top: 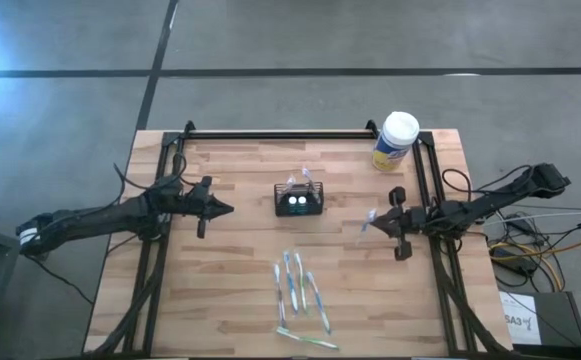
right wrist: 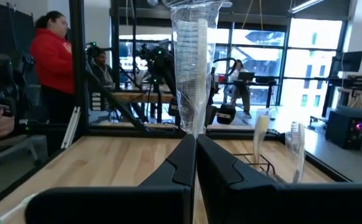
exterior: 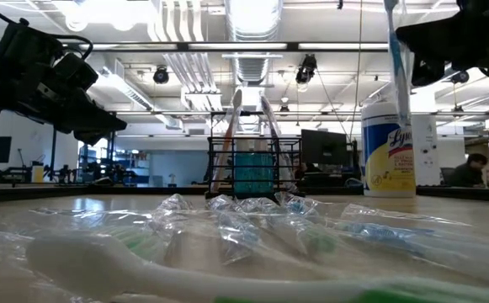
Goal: Pick & Place toothbrushing station
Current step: Put the right blue toothbrush into the mesh organizer
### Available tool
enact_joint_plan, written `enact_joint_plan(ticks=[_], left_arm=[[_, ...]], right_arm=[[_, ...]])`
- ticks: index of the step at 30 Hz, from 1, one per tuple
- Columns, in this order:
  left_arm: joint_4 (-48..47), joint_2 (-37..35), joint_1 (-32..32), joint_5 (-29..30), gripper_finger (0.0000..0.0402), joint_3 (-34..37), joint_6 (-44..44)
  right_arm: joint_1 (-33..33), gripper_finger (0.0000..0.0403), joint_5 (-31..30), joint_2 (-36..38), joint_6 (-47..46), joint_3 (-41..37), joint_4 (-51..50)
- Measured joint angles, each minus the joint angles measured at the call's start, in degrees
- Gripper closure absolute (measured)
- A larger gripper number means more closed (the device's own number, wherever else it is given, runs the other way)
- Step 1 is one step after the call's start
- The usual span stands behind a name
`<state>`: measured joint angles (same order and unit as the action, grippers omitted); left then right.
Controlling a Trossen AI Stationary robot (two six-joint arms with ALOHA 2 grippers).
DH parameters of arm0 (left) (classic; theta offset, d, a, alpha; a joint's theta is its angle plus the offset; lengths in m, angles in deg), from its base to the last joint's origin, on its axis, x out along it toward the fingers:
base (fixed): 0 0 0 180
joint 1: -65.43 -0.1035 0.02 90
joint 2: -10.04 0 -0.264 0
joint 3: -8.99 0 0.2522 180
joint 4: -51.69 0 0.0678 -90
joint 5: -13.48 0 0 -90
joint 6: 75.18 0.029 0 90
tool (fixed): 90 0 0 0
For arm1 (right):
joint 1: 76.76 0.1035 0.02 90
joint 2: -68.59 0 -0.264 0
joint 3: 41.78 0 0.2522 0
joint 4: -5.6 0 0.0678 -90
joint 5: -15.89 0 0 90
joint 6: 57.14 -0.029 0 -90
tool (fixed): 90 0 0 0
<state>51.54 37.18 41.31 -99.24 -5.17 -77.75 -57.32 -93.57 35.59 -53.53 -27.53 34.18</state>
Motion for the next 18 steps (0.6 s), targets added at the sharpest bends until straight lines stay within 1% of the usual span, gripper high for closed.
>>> enact_joint_plan(ticks=[9, 13, 15, 18], left_arm=[[0.0, -0.01, 0.0, -0.22, 0.0392, 0.0, -0.02], [0.02, 0.0, 0.0, -0.21, 0.0392, 0.0, -0.01], [0.04, -0.01, 0.0, 0.33, 0.0392, 0.0, -0.02], [0.13, 0.0, -0.02, 1.86, 0.0392, 0.0, -0.02]], right_arm=[[0.0, 0.0394, -0.14, -0.01, 0.04, 0.0, 0.01], [0.0, 0.0394, -3.41, -0.08, 0.05, 0.28, 3.52], [-0.02, 0.0394, -3.92, -0.28, 1.11, 2.77, 3.31], [-0.38, 0.0394, -4.11, -2.05, 3.82, 9.27, -1.66]])
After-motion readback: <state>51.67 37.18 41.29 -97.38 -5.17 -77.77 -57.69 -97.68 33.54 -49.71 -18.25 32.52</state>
